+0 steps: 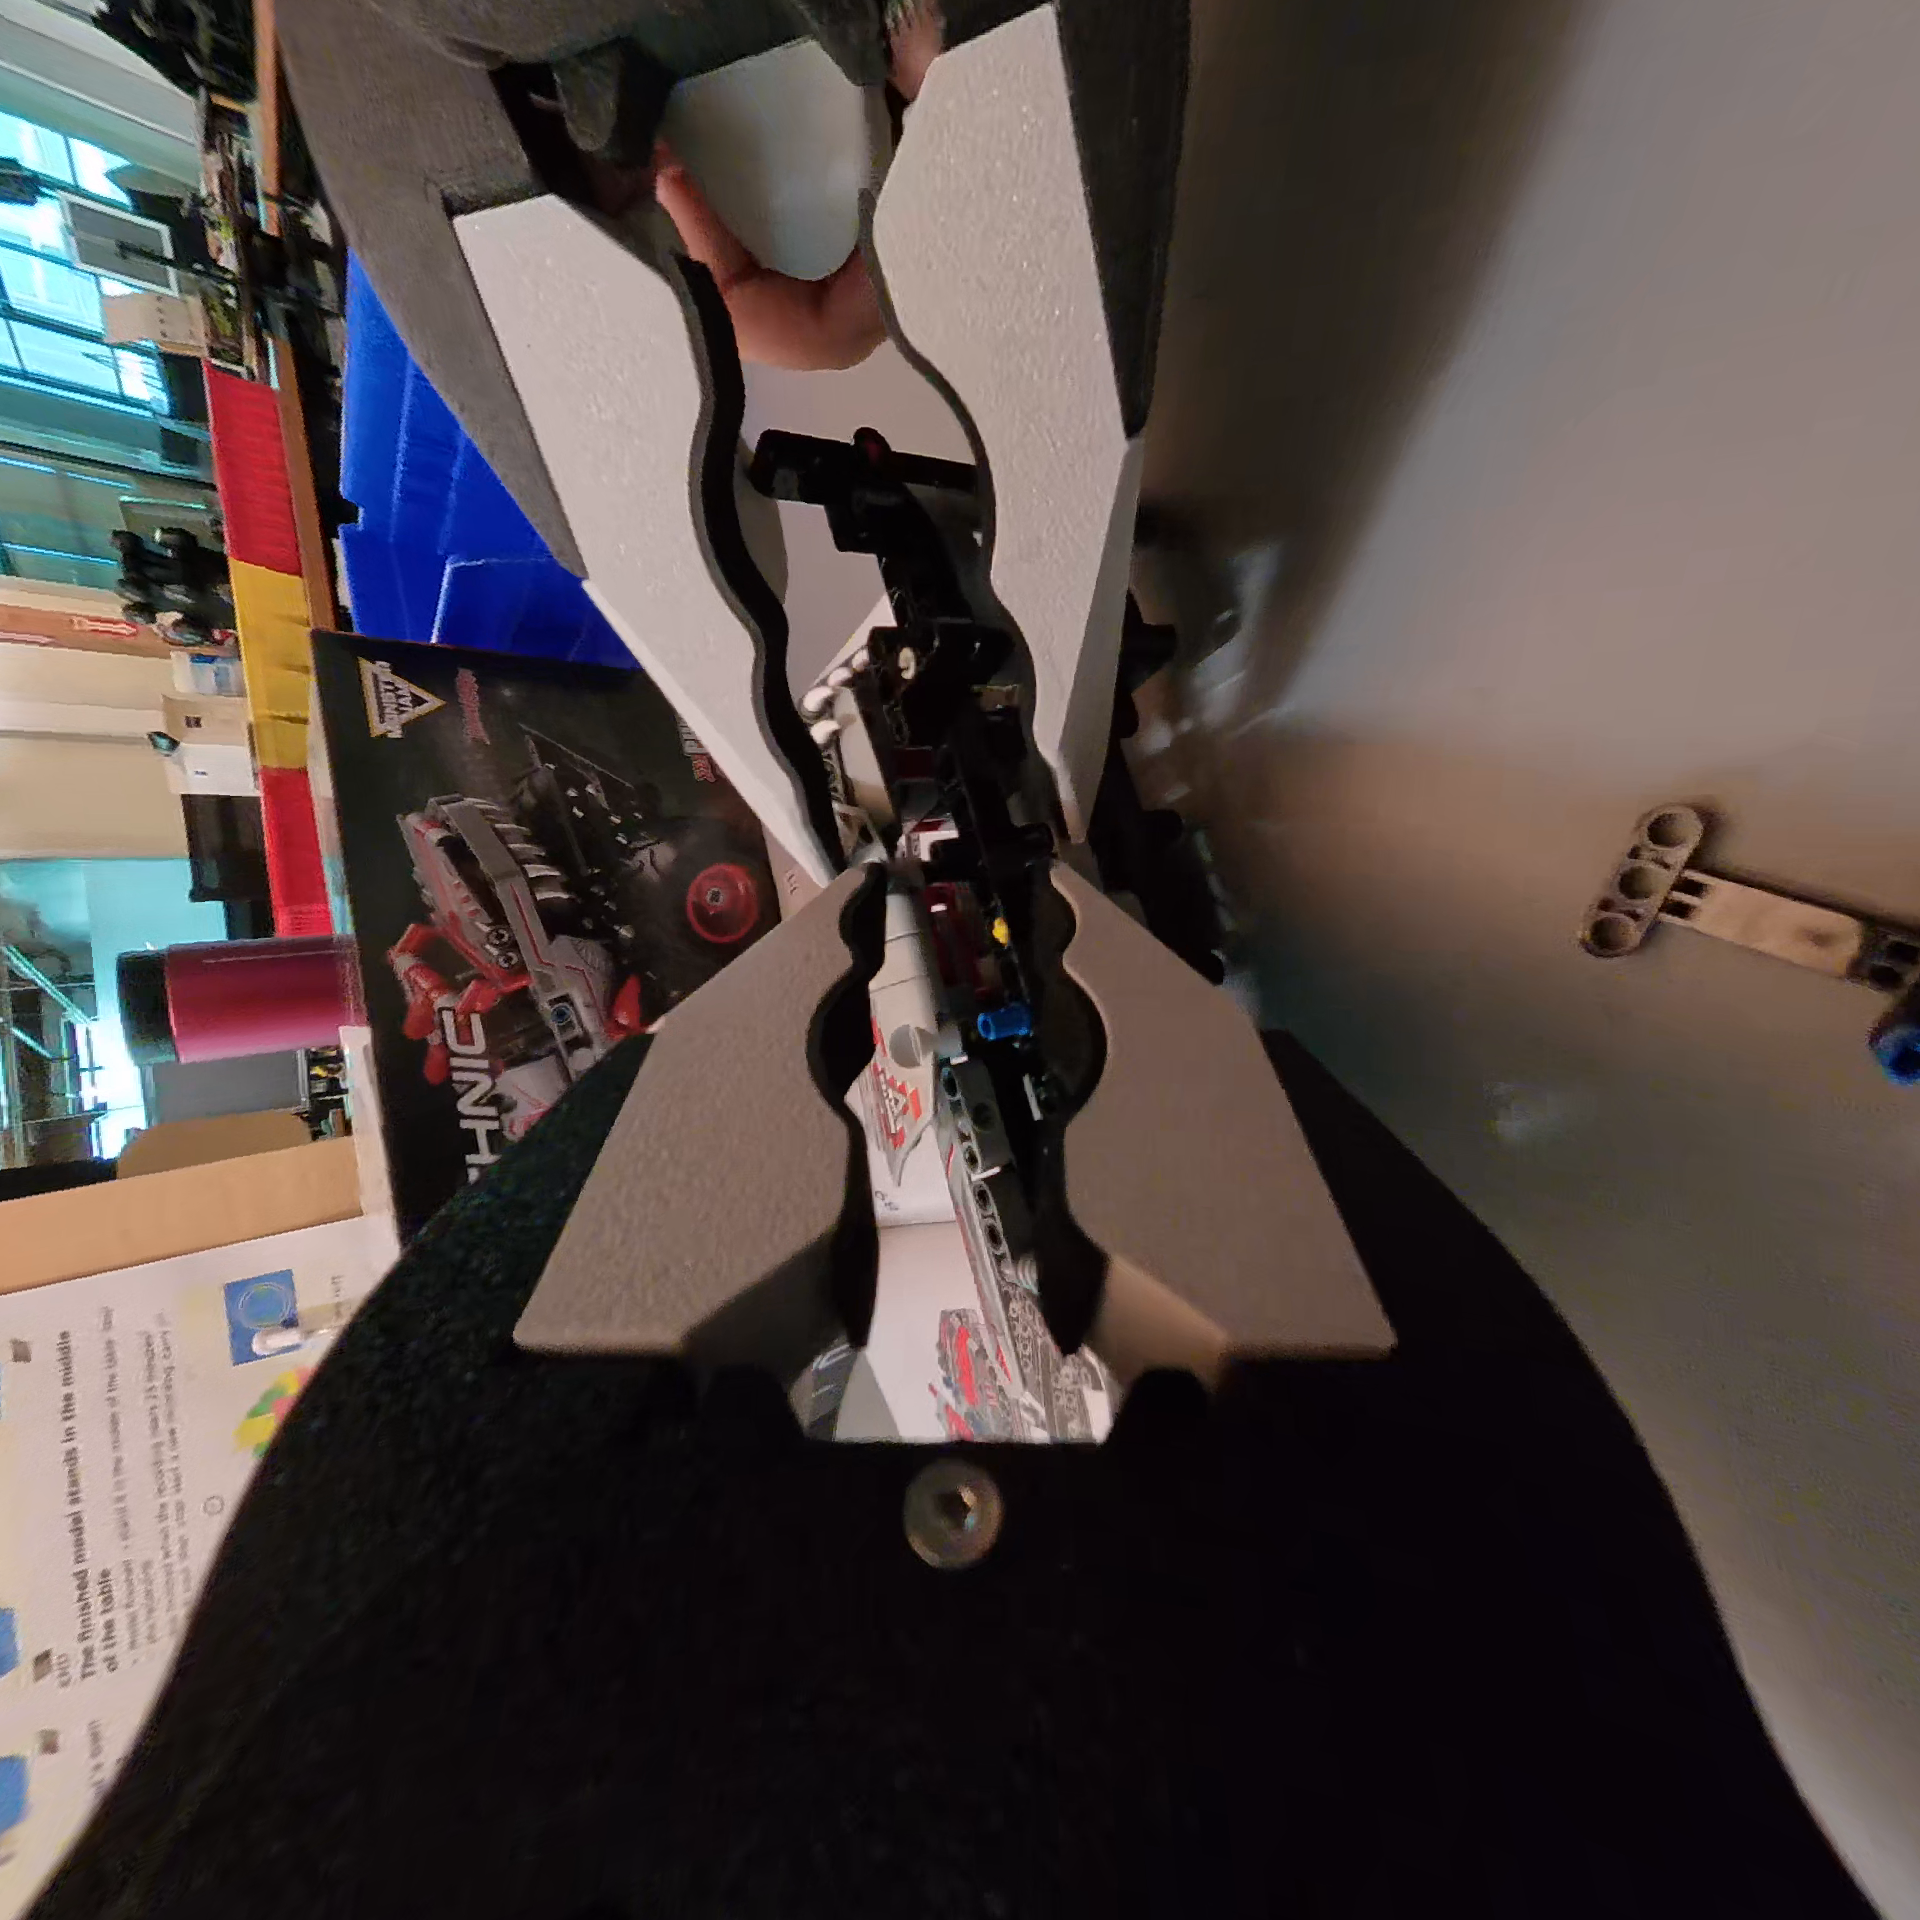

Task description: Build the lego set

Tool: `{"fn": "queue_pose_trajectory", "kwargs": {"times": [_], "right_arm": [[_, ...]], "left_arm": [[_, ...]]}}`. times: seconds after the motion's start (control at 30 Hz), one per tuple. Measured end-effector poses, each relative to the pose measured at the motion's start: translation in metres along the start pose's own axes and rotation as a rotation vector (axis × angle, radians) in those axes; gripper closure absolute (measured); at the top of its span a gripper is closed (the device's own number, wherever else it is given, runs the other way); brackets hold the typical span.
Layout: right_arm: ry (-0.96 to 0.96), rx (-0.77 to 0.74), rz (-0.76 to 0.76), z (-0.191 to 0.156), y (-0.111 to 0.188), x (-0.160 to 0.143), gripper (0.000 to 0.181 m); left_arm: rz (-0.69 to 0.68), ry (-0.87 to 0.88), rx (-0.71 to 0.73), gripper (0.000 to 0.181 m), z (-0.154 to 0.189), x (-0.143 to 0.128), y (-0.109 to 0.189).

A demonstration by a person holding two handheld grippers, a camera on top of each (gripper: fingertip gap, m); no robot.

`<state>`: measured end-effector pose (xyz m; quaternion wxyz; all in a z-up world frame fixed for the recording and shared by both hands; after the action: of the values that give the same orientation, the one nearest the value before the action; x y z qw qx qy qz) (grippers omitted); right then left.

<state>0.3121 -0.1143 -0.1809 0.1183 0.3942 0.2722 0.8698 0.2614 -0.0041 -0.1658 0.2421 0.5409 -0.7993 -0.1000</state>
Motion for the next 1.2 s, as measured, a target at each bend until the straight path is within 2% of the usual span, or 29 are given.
{"fn": "queue_pose_trajectory", "kwargs": {"times": [0.23,0.3,0.4,0.47,0.57,0.73,0.77,1.2], "right_arm": [[0.026,-0.011,-0.010,-0.002,-0.001,0.001,0.140],[0.018,-0.012,-0.013,-0.001,-0.001,0.001,0.139],[0.018,-0.011,-0.012,-0.001,-0.001,0.001,0.139],[0.021,-0.013,-0.011,-0.001,-0.001,0.002,0.139],[0.014,-0.014,-0.001,-0.001,-0.002,0.001,0.139],[0.005,-0.009,0.003,0.000,-0.002,0.001,0.140],[0.002,-0.007,0.005,0.000,-0.002,0.001,0.140],[-0.024,0.006,0.002,0.002,-0.002,0.000,0.142]], "left_arm": [[-0.015,-0.039,0.050,0.155,0.004,0.003,0.004],[-0.026,-0.025,0.016,0.166,0.005,0.002,0.003],[-0.019,-0.019,0.018,0.167,0.006,0.002,0.004],[-0.006,-0.018,0.025,0.165,0.005,0.001,0.005],[-0.001,-0.046,0.072,0.152,0.003,0.001,0.006],[0.000,0.035,-0.001,0.149,-0.003,-0.002,0.003],[0.001,0.040,-0.028,0.154,-0.002,-0.002,0.003],[0.009,-0.005,-0.048,0.157,-0.005,-0.003,-0.001]]}}
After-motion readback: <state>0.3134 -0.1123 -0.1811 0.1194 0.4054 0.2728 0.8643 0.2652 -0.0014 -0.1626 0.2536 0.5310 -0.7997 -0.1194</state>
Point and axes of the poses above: each gripper's, where its closed fingertips meet, y back along the fingers, x out of its top, z = x × y across the jaws, the point moved 9 cm from there along y, back along the fingers, and after that the axes turned 12 degrees about x, right-handed, at the moved point
